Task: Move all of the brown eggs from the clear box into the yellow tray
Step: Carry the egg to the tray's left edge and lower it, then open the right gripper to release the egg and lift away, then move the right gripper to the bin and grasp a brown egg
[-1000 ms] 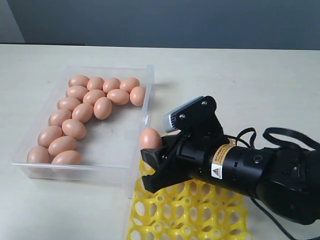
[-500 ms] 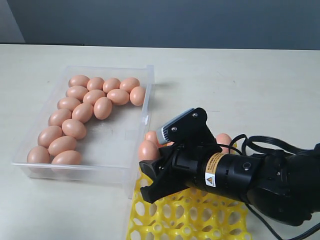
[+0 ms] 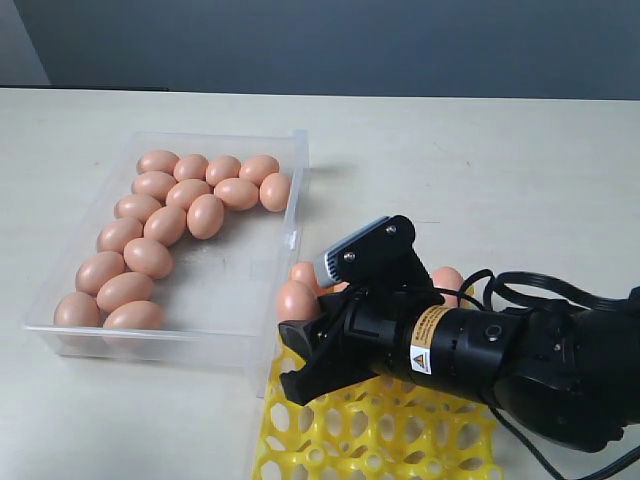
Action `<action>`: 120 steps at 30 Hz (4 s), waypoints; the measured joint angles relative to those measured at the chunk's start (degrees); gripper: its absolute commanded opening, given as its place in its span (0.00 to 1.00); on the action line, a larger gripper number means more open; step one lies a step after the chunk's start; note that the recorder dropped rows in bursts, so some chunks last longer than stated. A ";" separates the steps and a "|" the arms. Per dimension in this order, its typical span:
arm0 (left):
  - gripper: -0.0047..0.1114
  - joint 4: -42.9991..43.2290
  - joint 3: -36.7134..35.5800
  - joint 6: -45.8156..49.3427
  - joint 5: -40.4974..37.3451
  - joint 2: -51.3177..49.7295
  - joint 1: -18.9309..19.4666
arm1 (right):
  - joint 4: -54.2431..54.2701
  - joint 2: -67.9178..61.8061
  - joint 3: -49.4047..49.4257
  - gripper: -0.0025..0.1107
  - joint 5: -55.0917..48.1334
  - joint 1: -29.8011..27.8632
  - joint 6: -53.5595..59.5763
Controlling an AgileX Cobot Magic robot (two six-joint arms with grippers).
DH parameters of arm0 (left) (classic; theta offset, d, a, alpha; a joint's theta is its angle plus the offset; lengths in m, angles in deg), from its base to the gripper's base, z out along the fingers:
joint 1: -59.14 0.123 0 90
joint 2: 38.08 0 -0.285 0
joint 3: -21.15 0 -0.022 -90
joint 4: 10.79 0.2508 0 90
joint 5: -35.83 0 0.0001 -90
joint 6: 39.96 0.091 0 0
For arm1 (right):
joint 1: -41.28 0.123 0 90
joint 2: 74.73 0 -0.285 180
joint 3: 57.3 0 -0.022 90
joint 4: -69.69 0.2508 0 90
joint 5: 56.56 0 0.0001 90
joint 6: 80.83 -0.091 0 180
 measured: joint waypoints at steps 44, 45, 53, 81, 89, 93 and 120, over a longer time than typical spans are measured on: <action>0.04 0.00 0.00 0.00 0.00 0.00 0.00 | 13.31 5.44 -5.79 0.02 -13.09 0.35 19.94; 0.04 0.00 0.00 0.00 0.00 0.00 0.00 | 13.42 4.45 -5.79 0.02 -13.19 0.35 19.99; 0.04 0.00 0.00 0.00 0.00 0.00 0.00 | 13.43 -1.04 -5.79 0.02 -13.37 0.35 20.18; 0.04 0.00 0.00 0.00 0.00 0.00 0.00 | 18.36 -4.22 -6.14 0.02 -4.51 0.35 27.17; 0.04 0.00 0.00 0.00 0.00 0.00 0.00 | 18.86 -1.02 -6.14 0.02 -2.65 0.35 27.82; 0.04 0.00 0.00 0.00 0.00 0.00 0.00 | 19.02 3.37 -8.03 0.02 0.99 0.35 28.14; 0.04 0.00 0.00 0.00 0.00 0.00 0.00 | 13.48 -35.66 -81.36 0.59 -66.54 -6.44 11.07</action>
